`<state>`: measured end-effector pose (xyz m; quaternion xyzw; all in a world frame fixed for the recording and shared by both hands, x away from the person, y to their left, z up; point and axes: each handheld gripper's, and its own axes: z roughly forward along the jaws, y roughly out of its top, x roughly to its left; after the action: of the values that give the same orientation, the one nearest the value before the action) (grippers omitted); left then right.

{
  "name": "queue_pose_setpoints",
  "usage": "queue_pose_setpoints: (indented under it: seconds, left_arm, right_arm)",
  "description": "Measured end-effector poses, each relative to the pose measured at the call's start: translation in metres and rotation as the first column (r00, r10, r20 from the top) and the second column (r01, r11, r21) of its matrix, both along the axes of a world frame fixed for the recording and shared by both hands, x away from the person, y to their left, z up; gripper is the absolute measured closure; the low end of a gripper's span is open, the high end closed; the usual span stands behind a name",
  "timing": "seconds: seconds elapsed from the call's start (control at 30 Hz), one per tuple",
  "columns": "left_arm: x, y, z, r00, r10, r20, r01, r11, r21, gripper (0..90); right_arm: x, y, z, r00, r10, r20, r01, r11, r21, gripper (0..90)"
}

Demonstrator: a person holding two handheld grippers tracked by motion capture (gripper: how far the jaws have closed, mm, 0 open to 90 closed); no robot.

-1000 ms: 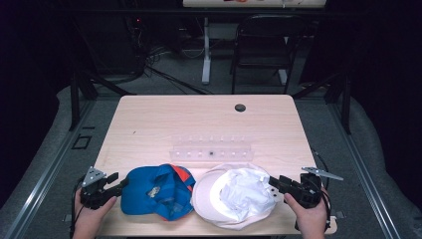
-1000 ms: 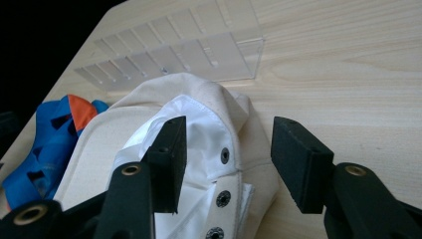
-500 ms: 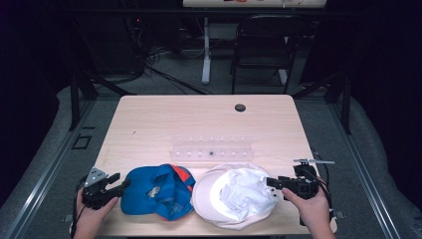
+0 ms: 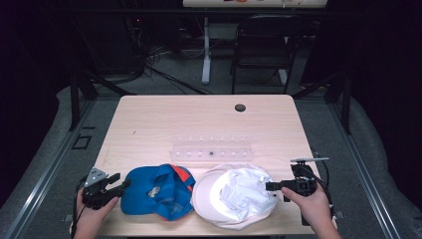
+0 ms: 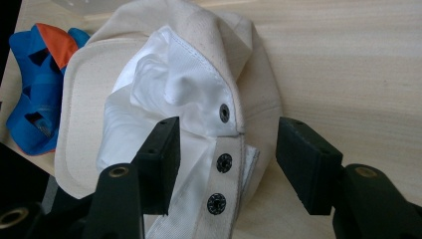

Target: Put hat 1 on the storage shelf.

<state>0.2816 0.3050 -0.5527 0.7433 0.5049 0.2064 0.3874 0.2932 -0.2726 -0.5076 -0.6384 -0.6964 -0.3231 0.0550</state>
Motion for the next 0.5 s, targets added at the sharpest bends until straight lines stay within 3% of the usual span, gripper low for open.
queue_pose_setpoints:
  seconds: [0.23,0.37,0.4,0.5]
  left_arm:
    - [0.0,0.0,-0.001,0.9999,0.007,0.015,-0.007,0.9999,-0.01,49.6]
    - [0.0,0.001,0.0,0.9999,0.007,0.014,-0.007,0.9999,-0.009,49.6]
    - [0.0,0.001,0.0,0.9999,0.008,0.012,-0.008,1.0,-0.007,49.6]
    - [0.0,0.001,0.0,0.9999,0.007,0.012,-0.007,1.0,-0.006,49.6]
  right_arm:
    - [0.008,0.003,-0.013,0.997,-0.034,-0.069,0.035,0.999,0.017,44.9]
    - [0.009,0.004,-0.017,0.9933,-0.035,-0.11,0.04,0.998,0.042,53.2]
    - [0.01,0.004,-0.019,0.9897,-0.03,-0.14,0.041,0.996,0.074,53.8]
    - [0.012,0.006,-0.02,0.9891,-0.034,-0.143,0.044,0.997,0.068,55.5]
